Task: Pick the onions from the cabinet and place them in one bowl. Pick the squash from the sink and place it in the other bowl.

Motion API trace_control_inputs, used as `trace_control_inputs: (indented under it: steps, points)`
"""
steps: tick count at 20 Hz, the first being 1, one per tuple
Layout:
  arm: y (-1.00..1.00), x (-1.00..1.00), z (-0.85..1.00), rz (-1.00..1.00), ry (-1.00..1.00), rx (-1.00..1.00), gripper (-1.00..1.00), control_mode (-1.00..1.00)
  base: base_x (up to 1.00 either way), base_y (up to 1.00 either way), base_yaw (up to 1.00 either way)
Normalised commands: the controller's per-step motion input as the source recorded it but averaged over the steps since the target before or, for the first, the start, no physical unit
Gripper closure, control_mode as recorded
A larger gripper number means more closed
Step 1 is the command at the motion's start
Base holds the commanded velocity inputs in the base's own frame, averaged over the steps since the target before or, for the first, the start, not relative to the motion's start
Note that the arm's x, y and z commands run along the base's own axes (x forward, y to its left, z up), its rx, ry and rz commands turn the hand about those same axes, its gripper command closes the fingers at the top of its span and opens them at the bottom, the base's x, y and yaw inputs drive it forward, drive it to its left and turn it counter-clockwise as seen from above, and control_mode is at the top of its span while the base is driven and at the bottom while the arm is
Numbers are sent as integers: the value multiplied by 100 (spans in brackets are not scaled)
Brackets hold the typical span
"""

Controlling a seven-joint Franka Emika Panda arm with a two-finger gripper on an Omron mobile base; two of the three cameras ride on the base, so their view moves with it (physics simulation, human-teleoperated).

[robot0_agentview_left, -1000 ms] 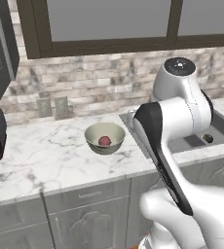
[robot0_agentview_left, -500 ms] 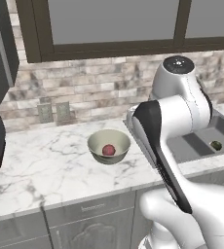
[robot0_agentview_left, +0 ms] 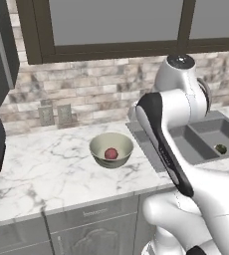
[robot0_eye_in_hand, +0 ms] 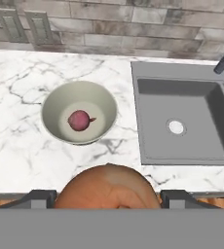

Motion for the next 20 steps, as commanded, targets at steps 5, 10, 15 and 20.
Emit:
trace_control_inputs:
  steps: [5, 10, 15, 20]
  points:
    - [18, 74, -24, 9, 7, 0, 100, -100, 0, 0, 0]
    - [31, 72, -44, 9, 7, 0, 100, -100, 0, 0, 0]
    - [31, 74, -57, 11, 7, 0, 100, -100, 0, 0, 0]
    - [16, 38, -47, 3, 3, 0, 100, -100, 0, 0, 0]
